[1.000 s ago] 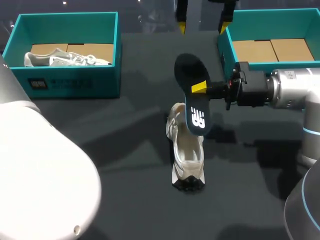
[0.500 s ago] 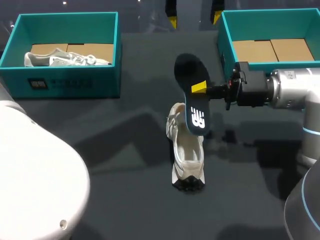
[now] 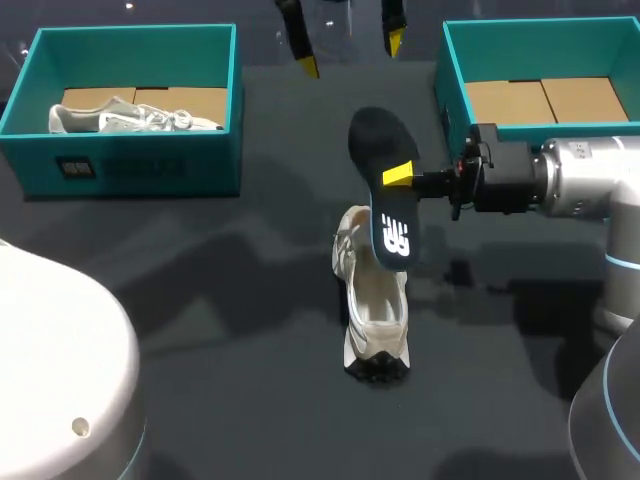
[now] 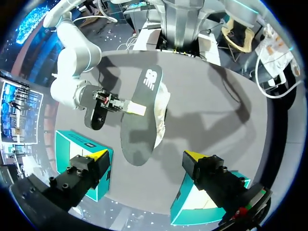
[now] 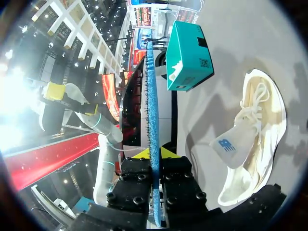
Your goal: Take the shoe out of the shoebox, open the shoe tongue, remove and reinsert the insole, then place the shoe into the shoebox
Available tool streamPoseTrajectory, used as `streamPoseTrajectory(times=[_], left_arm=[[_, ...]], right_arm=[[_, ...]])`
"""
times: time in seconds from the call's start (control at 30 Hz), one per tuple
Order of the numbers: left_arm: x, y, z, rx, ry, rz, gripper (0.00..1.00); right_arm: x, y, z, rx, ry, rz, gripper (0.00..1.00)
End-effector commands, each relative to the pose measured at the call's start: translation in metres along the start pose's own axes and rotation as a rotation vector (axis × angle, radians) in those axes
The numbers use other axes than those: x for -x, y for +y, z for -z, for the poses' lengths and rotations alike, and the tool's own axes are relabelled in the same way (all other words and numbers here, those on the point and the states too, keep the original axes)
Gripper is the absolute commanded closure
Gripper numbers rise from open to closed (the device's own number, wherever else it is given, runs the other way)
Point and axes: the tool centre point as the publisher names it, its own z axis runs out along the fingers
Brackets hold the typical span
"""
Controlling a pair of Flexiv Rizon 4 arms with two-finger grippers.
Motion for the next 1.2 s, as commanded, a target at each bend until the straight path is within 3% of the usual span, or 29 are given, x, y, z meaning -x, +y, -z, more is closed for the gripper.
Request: streamPoseTrajectory(times=[0.03, 0.3, 0.47, 1.0, 1.2], left_arm=[[-0.01, 0.002, -0.006, -0.023, -0.532, -0.007, 0.0], [-0.021, -0.003, -0.004, 0.002, -0.71, -0.051, 0.0], [-0.035, -0.001, -0.012, -0.024, -0.863, -0.04, 0.0], [-0.035, -0.001, -0.012, -0.024, -0.863, -0.04, 0.0], [-0.052, 0.001, -0.028, 0.006, -0.992, -0.003, 0.0]], right_arm=[[0.0, -0.001, -0.001, 0.001, -0.002, 0.0, 1.0], [0.0, -0.001, -0.001, 0.001, -0.002, 0.0, 1.0], [0.0, -0.001, -0.001, 0.001, -0.002, 0.0, 1.0], [0.0, -0.001, -0.001, 0.001, -0.002, 0.0, 1.0], [0.0, -0.001, -0.001, 0.001, -0.002, 0.0, 1.0]])
